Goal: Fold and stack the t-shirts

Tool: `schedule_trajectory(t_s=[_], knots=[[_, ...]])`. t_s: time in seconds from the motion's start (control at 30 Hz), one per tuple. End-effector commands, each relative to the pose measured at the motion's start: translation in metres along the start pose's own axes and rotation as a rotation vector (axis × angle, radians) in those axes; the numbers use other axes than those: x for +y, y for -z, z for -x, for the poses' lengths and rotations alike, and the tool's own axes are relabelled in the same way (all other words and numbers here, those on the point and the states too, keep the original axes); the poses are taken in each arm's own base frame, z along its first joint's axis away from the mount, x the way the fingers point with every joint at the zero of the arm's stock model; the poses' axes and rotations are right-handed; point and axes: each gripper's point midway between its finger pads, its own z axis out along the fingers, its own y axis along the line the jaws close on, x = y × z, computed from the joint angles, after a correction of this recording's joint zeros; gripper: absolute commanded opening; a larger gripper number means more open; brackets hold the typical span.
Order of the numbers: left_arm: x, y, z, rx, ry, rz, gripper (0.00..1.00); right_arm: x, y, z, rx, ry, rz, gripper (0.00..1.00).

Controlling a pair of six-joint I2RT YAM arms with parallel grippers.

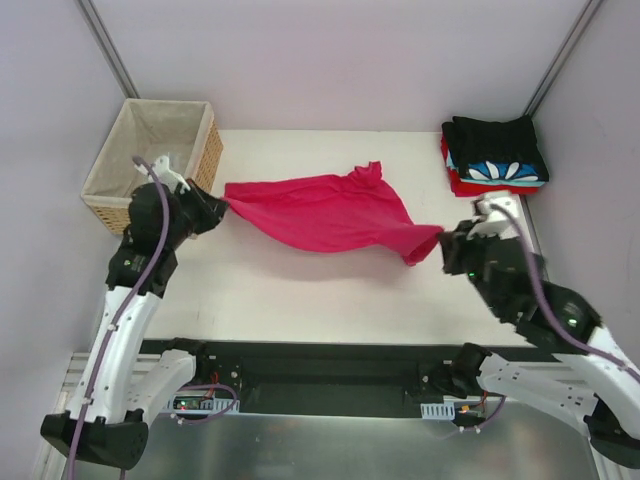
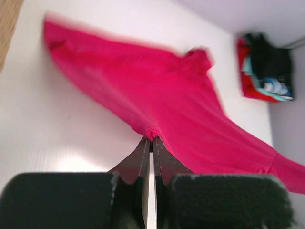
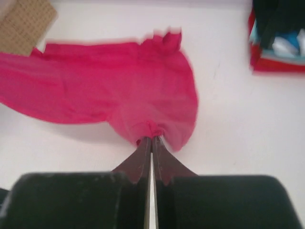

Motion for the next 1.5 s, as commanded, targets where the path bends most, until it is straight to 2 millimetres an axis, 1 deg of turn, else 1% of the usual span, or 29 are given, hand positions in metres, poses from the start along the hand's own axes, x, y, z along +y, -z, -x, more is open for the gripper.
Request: schedule_trajectory(t_s=[0.0,0.03,0.07,0.1,0.13,0.17,0.2,0.23,0.3,0.33,0.43,0.6,0.63,0.67,0.7,0.77,0.83,0.87,0.97,1.0,1.07,1.1,1.17,1.2,1.27,1.3,1.4,1.43,1.47], knots=[[-0.086,0.067,0.07,-0.17,-0.193,-0.299,0.0,-0.019,0.065,0.137,-0.386,0.163,0.042,0.01],[-0.107,0.092,0.095,-0.258,-0.241,-0.349,0.0,-0.018,0.077,0.157,-0.449,0.168,0.062,0.01],[-0.119,0.107,0.108,-0.305,-0.264,-0.382,0.0,-0.011,0.089,0.174,-0.504,0.194,0.118,0.01],[-0.129,0.121,0.12,-0.351,-0.279,-0.404,0.0,-0.013,0.115,0.21,-0.603,0.198,0.14,0.01],[-0.15,0.153,0.143,-0.44,-0.32,-0.458,0.0,-0.009,0.123,0.224,-0.639,0.218,0.165,0.01],[-0.161,0.163,0.152,-0.459,-0.337,-0.489,0.0,-0.003,0.139,0.24,-0.694,0.229,0.218,0.01],[-0.171,0.177,0.16,-0.488,-0.349,-0.516,0.0,-0.009,0.166,0.263,-0.764,0.21,0.242,0.01],[-0.19,0.21,0.173,-0.556,-0.382,-0.577,0.0,-0.004,0.173,0.273,-0.79,0.223,0.27,0.01],[-0.206,0.236,0.181,-0.595,-0.405,-0.637,0.0,0.007,0.203,0.285,-0.863,0.235,0.396,0.01],[-0.217,0.263,0.186,-0.646,-0.428,-0.679,0.0,0.001,0.228,0.292,-0.923,0.21,0.437,0.01],[-0.231,0.303,0.188,-0.705,-0.463,-0.753,0.0,-0.001,0.268,0.3,-1.035,0.2,0.528,0.01],[-0.234,0.323,0.18,-0.71,-0.441,-0.8,0.0,0.002,0.271,0.296,-1.008,0.204,0.529,0.01],[-0.232,0.314,0.175,-0.675,-0.425,-0.804,0.0,0.007,0.273,0.293,-1.012,0.213,0.552,0.01],[-0.23,0.317,0.17,-0.675,-0.42,-0.81,0.0,0.011,0.273,0.29,-1.021,0.218,0.562,0.01],[-0.226,0.307,0.166,-0.651,-0.404,-0.805,0.0,0.014,0.273,0.289,-1.017,0.212,0.573,0.01],[-0.221,0.307,0.16,-0.654,-0.396,-0.804,0.0,0.017,0.271,0.288,-1.012,0.221,0.574,0.01],[-0.216,0.296,0.156,-0.637,-0.387,-0.792,0.0,0.02,0.264,0.288,-0.997,0.225,0.564,0.01],[-0.213,0.29,0.157,-0.635,-0.377,-0.774,0.0,0.018,0.259,0.289,-0.995,0.218,0.54,0.01],[-0.198,0.251,0.155,-0.589,-0.337,-0.704,0.0,0.014,0.224,0.286,-0.938,0.211,0.434,0.01],[-0.188,0.224,0.149,-0.542,-0.312,-0.667,0.0,0.017,0.202,0.278,-0.891,0.224,0.406,0.01],[-0.176,0.193,0.147,-0.52,-0.279,-0.614,0.0,0.015,0.177,0.275,-0.853,0.224,0.336,0.01],[-0.162,0.163,0.136,-0.468,-0.249,-0.572,0.0,0.02,0.151,0.263,-0.801,0.239,0.31,0.01],[-0.15,0.134,0.131,-0.447,-0.227,-0.534,0.0,0.018,0.124,0.258,-0.765,0.232,0.236,0.01],[-0.134,0.109,0.121,-0.414,-0.189,-0.483,0.0,0.018,0.11,0.253,-0.741,0.231,0.21,0.01],[-0.122,0.087,0.116,-0.402,-0.163,-0.451,0.0,0.022,0.07,0.235,-0.666,0.226,0.156,0.01],[-0.105,0.066,0.105,-0.379,-0.132,-0.393,0.0,0.023,0.055,0.229,-0.638,0.214,0.143,0.01],[-0.072,0.026,0.084,-0.321,-0.095,-0.288,0.0,0.015,-0.014,0.194,-0.494,0.09,0.129,0.01],[-0.065,0.014,0.083,-0.324,-0.088,-0.261,0.0,-0.002,-0.033,0.192,-0.482,0.056,0.122,0.01],[-0.061,0.005,0.082,-0.328,-0.085,-0.249,0.0,-0.01,-0.074,0.165,-0.383,-0.028,0.111,0.01]])
